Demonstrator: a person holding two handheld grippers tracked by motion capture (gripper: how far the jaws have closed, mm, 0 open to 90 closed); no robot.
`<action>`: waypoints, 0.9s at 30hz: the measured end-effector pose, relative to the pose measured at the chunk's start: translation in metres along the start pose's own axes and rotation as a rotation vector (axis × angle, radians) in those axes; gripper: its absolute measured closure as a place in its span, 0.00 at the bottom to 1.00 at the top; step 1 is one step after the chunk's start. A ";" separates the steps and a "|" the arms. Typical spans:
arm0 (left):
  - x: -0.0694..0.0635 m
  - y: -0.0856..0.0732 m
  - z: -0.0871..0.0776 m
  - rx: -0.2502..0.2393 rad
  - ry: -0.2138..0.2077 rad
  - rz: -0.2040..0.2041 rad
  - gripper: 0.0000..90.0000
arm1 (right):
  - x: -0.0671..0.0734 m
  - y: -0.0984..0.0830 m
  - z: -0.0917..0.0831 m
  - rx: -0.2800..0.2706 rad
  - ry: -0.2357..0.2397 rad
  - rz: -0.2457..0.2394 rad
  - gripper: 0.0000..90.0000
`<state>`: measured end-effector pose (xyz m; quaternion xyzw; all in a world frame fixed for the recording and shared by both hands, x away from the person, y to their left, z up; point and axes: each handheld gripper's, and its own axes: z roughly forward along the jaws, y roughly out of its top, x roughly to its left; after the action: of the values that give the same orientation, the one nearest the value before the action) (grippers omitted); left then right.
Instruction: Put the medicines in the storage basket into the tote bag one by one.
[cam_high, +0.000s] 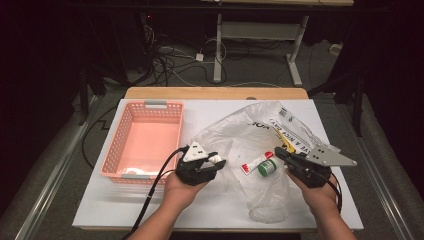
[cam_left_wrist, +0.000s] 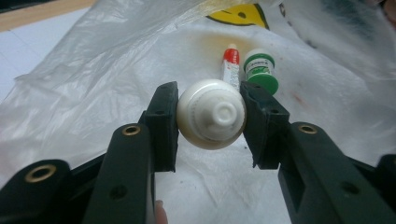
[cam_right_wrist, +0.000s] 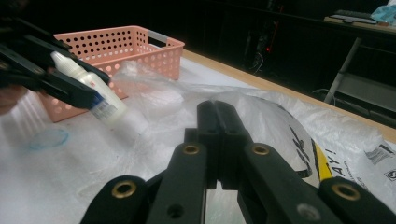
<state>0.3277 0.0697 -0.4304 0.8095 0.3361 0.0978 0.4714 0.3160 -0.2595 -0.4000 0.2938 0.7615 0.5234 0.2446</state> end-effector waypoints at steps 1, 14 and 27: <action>0.000 0.001 0.005 0.005 0.001 0.002 0.64 | 0.000 0.000 0.000 -0.002 0.000 0.001 1.00; -0.007 0.015 0.056 0.044 0.011 0.029 0.64 | 0.000 0.000 0.002 0.000 -0.001 0.004 1.00; -0.011 0.025 0.100 0.065 0.039 0.031 0.64 | -0.004 0.000 0.001 -0.009 -0.006 0.013 1.00</action>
<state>0.3784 -0.0153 -0.4620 0.8274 0.3356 0.1096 0.4367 0.3194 -0.2612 -0.4000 0.2993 0.7564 0.5275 0.2449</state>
